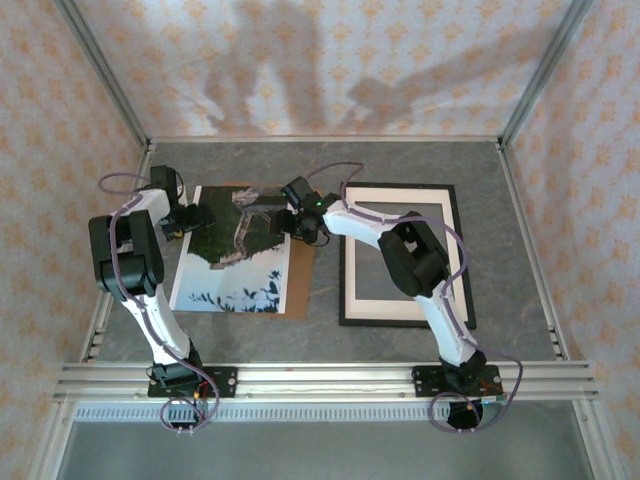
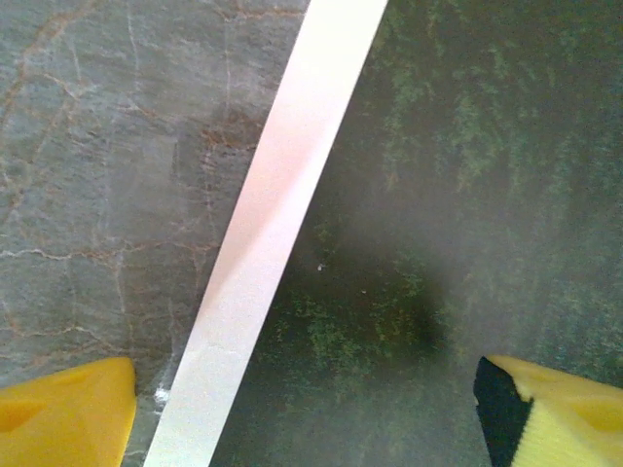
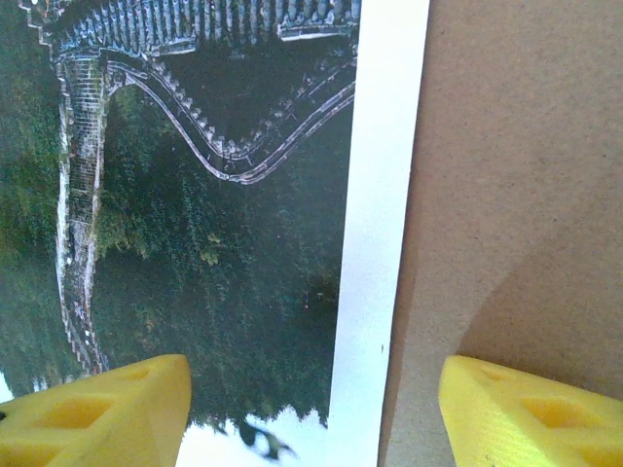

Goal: Put the photo into the frame

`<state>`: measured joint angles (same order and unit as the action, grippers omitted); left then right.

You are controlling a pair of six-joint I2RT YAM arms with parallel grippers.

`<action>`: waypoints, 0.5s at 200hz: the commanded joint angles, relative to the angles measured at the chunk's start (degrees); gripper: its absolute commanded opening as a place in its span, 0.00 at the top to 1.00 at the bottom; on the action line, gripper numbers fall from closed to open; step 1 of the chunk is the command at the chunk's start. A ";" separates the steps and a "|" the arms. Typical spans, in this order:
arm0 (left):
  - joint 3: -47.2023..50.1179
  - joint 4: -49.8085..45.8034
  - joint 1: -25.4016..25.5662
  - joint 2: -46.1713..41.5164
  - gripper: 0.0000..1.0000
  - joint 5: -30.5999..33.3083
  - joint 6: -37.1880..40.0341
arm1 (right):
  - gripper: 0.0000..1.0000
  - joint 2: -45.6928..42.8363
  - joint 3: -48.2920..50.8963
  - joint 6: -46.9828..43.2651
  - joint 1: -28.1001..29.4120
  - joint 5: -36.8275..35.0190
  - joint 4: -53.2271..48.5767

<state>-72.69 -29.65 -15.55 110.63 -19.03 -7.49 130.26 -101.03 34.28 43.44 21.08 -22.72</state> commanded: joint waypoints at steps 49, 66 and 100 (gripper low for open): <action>6.82 2.95 2.80 -2.67 0.23 -13.99 -3.66 | 0.31 2.85 -1.62 1.31 -0.24 1.09 -1.28; 7.27 3.92 2.77 -3.48 0.22 -14.80 -4.44 | 0.31 2.81 -1.36 1.77 -0.20 1.41 -0.95; 8.41 6.89 2.72 -5.10 0.20 -17.89 -6.53 | 0.31 3.05 -0.59 3.41 -0.37 2.41 0.24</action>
<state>-66.46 -22.76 -15.03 106.72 -26.94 -10.81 130.78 -101.86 35.64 43.07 22.13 -22.72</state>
